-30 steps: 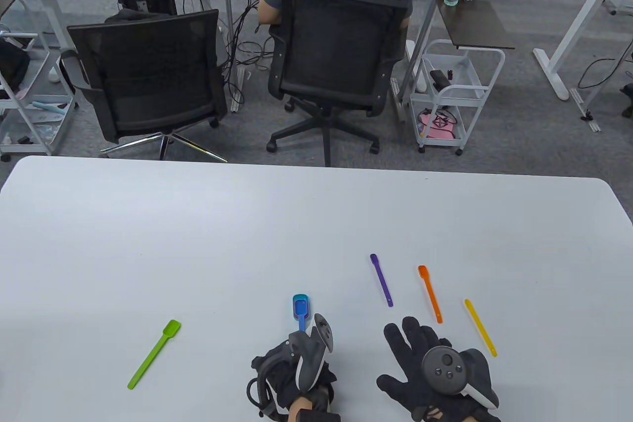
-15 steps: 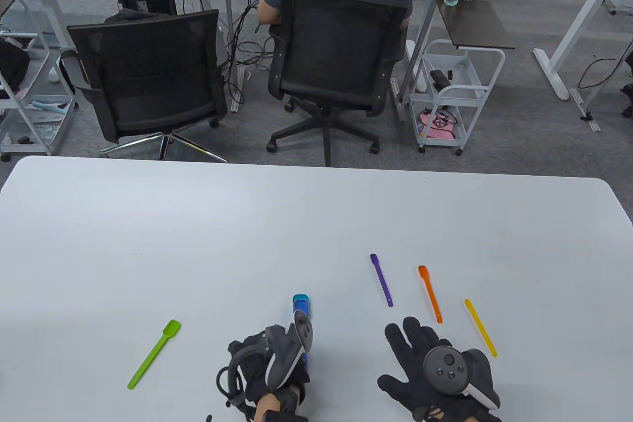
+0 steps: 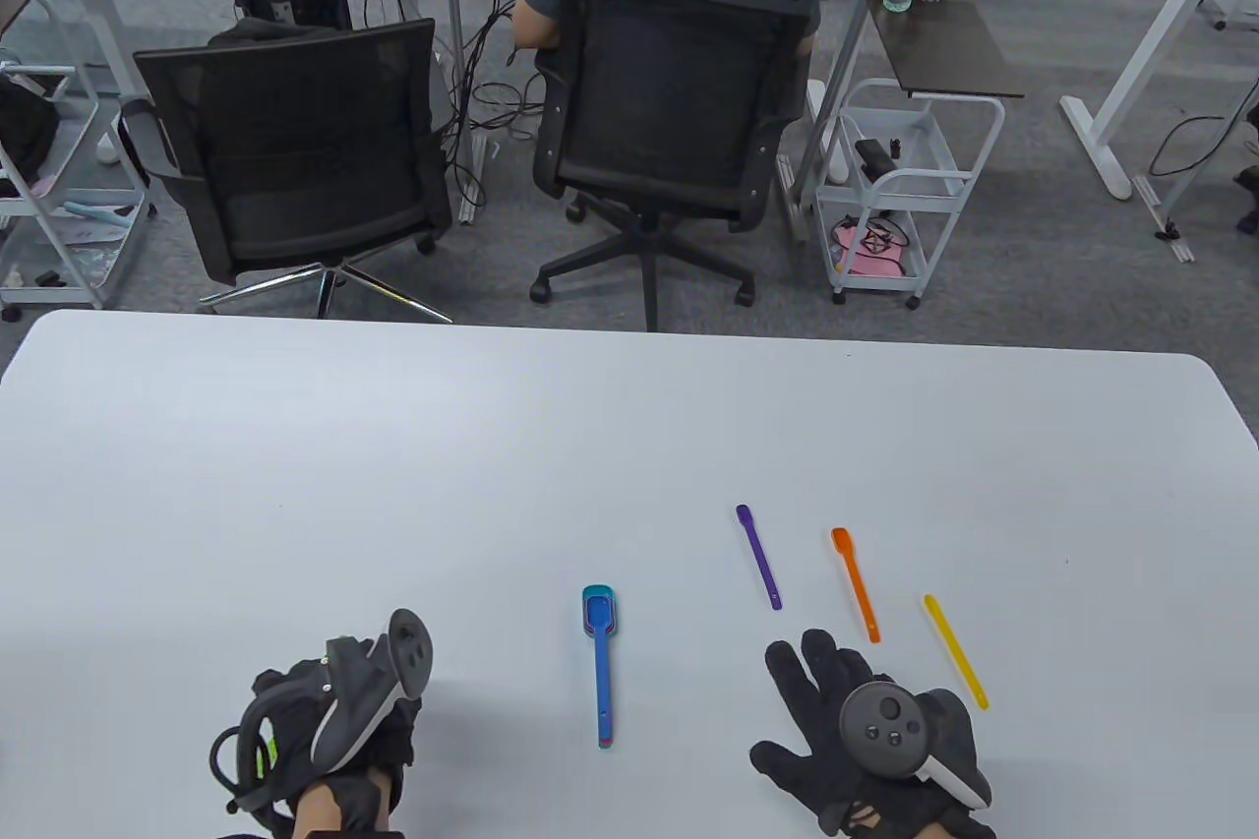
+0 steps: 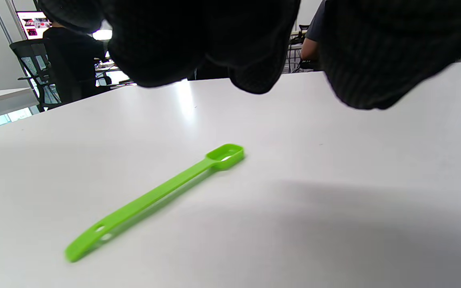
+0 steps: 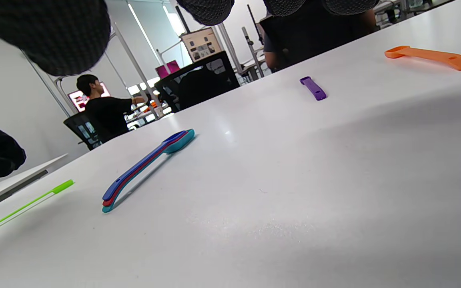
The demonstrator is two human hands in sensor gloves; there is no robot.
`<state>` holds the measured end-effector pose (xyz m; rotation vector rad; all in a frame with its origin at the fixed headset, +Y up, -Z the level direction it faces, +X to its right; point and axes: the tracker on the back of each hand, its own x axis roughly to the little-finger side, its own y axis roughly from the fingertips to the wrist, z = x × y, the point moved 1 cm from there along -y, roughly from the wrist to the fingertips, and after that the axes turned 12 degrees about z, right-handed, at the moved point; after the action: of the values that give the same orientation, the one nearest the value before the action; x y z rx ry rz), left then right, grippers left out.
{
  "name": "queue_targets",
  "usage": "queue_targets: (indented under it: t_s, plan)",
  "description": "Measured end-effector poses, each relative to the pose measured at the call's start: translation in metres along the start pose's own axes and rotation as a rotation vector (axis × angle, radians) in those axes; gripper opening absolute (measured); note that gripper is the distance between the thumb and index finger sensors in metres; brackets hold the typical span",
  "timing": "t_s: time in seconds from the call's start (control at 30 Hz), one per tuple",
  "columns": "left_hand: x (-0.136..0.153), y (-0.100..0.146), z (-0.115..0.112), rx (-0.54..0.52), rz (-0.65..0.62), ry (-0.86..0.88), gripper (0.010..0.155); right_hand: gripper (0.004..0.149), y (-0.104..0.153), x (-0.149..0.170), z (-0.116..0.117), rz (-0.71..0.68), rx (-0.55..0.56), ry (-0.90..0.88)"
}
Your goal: Nest measuring spoons
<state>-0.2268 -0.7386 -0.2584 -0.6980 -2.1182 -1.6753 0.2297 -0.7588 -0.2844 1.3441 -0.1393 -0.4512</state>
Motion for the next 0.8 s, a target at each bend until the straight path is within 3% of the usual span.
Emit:
queue_targets:
  t_s: [0.43,0.8]
  plan:
    - [0.058,-0.027,-0.031,0.052,0.066,0.0,0.08,0.094,-0.002,0.002,-0.001,0.03,-0.01,0.001]
    - [0.073,-0.043,-0.052,0.103,0.105,0.018,0.081,0.094,-0.004,0.003,-0.001,0.055,-0.02,0.001]
